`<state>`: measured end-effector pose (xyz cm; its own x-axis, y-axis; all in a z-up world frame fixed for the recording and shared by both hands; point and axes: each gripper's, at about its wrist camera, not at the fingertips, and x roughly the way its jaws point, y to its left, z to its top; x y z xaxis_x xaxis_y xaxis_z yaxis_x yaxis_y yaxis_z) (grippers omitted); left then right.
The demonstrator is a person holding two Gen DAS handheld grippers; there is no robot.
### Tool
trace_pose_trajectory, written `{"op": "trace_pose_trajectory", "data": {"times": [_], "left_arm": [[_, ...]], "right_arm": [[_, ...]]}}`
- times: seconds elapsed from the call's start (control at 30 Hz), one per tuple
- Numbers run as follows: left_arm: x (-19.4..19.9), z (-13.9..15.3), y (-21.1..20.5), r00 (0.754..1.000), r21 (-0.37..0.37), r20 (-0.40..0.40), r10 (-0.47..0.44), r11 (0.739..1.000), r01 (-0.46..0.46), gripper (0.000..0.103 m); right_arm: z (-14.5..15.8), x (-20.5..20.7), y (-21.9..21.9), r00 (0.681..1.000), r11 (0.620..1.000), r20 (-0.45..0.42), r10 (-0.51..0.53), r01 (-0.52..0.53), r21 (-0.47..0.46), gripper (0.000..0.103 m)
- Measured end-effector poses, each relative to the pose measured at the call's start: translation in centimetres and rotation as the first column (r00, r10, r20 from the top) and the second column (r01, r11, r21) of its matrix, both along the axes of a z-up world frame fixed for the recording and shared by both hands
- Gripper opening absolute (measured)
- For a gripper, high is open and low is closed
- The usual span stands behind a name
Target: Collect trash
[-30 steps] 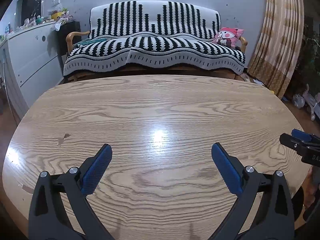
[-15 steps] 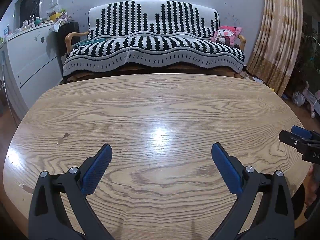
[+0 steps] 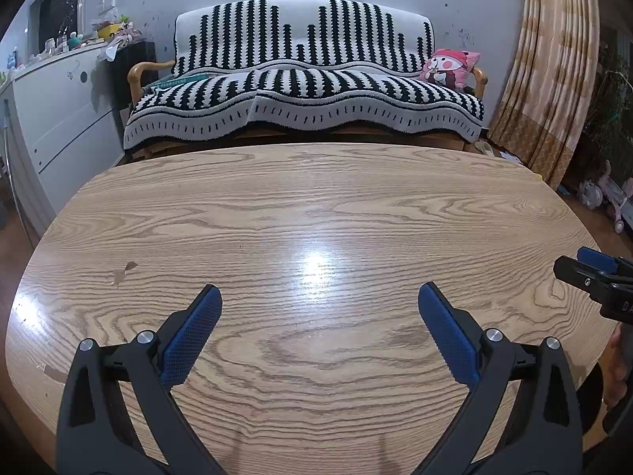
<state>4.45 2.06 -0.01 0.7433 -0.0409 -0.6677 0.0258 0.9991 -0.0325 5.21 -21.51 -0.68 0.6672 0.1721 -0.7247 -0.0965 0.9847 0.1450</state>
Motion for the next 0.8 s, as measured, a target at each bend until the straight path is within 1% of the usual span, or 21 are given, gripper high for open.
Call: {"op": "trace_pose_trajectory", "data": {"times": [0.53,0.8], "left_arm": [[0.09,-0.29,0.22,1.0,0.004,-0.004,0.002,1.0,-0.002,0.096],[-0.38,-0.71,0.44,1.0,0.001,-0.022,0.009,1.0,-0.009,0.096]], "right_arm": [[0.0,-0.32,0.09,1.0,1.0,0.003,0.006,-0.006,-0.003,0.091],[0.04,-0.38,0.06,1.0,1.0,0.001,0.004,-0.004,0.0,0.091]]}}
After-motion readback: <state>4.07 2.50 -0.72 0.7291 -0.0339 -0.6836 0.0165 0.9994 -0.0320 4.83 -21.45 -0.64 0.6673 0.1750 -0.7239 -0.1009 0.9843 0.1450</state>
